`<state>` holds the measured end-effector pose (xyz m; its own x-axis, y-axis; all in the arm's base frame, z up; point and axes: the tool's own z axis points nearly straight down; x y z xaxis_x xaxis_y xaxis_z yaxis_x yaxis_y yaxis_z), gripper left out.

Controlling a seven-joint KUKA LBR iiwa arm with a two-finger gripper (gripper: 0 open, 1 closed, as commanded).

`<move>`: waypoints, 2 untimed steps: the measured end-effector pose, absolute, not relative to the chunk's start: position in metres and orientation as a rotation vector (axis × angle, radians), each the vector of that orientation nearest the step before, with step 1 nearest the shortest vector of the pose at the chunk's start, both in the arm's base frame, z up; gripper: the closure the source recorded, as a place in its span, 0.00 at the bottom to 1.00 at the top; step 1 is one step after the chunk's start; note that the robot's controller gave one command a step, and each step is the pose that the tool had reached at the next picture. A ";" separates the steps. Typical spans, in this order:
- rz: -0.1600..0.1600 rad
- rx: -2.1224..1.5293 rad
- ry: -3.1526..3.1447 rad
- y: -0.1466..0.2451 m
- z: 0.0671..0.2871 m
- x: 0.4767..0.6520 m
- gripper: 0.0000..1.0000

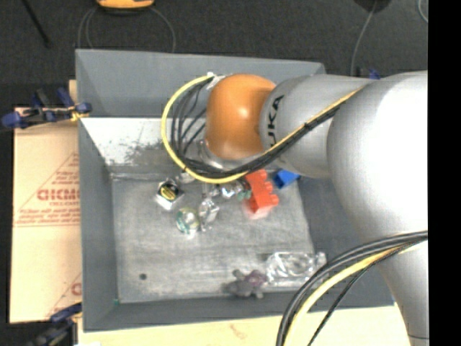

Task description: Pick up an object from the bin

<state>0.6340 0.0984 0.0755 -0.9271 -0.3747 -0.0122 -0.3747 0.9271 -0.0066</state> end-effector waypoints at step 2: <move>-0.006 -1.139 2.914 0.140 0.075 0.623 0.00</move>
Offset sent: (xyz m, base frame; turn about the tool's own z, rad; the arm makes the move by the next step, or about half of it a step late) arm -0.0095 0.0307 -0.0055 -0.1353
